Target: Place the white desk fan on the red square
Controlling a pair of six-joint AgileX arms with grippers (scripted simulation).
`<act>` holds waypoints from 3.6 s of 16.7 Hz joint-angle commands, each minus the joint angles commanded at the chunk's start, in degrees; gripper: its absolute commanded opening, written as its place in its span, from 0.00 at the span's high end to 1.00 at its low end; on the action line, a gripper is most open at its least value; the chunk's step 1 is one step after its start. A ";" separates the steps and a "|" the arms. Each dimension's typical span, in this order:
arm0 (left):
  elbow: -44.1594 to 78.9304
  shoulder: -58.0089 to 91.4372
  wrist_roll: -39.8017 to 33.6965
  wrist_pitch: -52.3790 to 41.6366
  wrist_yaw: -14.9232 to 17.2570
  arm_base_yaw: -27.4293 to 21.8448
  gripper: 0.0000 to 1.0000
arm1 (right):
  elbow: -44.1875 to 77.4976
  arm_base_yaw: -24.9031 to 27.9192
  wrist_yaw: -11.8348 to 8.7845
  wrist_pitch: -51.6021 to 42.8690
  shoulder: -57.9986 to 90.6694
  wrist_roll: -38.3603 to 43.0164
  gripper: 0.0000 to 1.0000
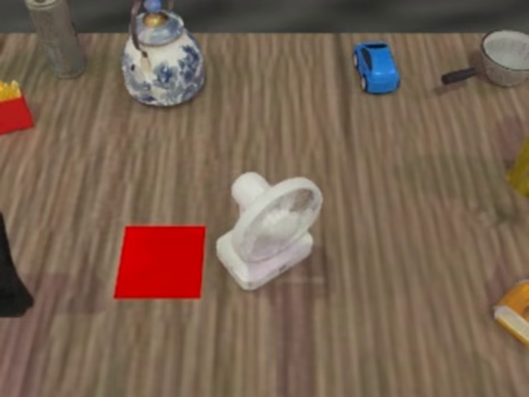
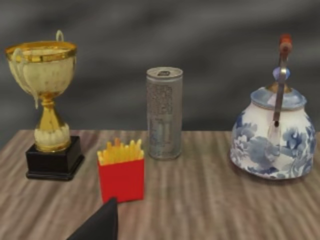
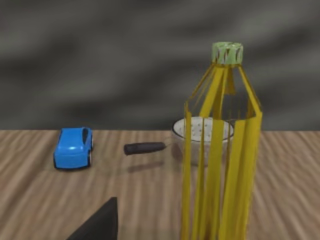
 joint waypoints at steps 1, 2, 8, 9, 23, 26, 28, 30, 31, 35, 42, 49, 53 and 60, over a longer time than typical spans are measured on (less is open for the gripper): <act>0.00 0.00 0.00 0.00 0.00 0.00 0.00 | 0.00 0.00 0.00 0.00 0.00 0.00 0.00; 0.00 0.00 0.00 0.00 0.00 0.00 0.00 | 0.00 0.00 0.00 0.00 0.00 0.00 0.00; 8.72 11.23 1.47 -9.16 0.17 -3.45 0.00 | 0.00 0.00 0.00 0.00 0.00 0.00 0.00; 11.63 14.75 1.88 -11.99 0.20 -4.51 0.00 | 0.00 0.00 0.00 0.00 0.00 0.00 0.00; 78.50 84.81 9.22 -64.37 0.56 -26.61 0.00 | 0.00 0.00 0.00 0.00 0.00 0.00 0.00; 94.35 99.41 10.77 -74.10 0.42 -31.40 0.00 | 0.00 0.00 0.00 0.00 0.00 0.00 0.00; 104.04 107.86 11.68 -79.50 0.34 -34.24 0.00 | 0.00 0.00 0.00 0.00 0.00 0.00 0.00; 112.59 114.99 12.44 -83.89 0.29 -36.70 0.00 | 0.00 0.00 0.00 0.00 0.00 0.00 0.00; 116.36 118.05 12.77 -85.72 0.27 -37.78 0.00 | 0.00 0.00 0.00 0.00 0.00 0.00 0.00; 126.71 126.07 13.64 -90.36 0.26 -40.77 0.00 | 0.00 0.00 0.00 0.00 0.00 0.00 0.00; 128.47 127.34 13.75 -91.03 0.27 -41.04 0.00 | 0.00 0.00 0.00 0.00 0.00 0.00 0.00; 117.92 125.78 13.89 -82.24 0.25 -41.20 0.00 | 0.00 0.00 0.00 0.00 0.00 0.00 0.00; 113.49 125.23 13.86 -78.28 0.24 -41.23 0.00 | 0.00 0.00 0.00 0.00 0.00 0.00 0.00; 113.49 125.23 13.86 -78.28 0.24 -41.23 0.30 | 0.00 0.00 0.00 0.00 0.00 0.00 0.00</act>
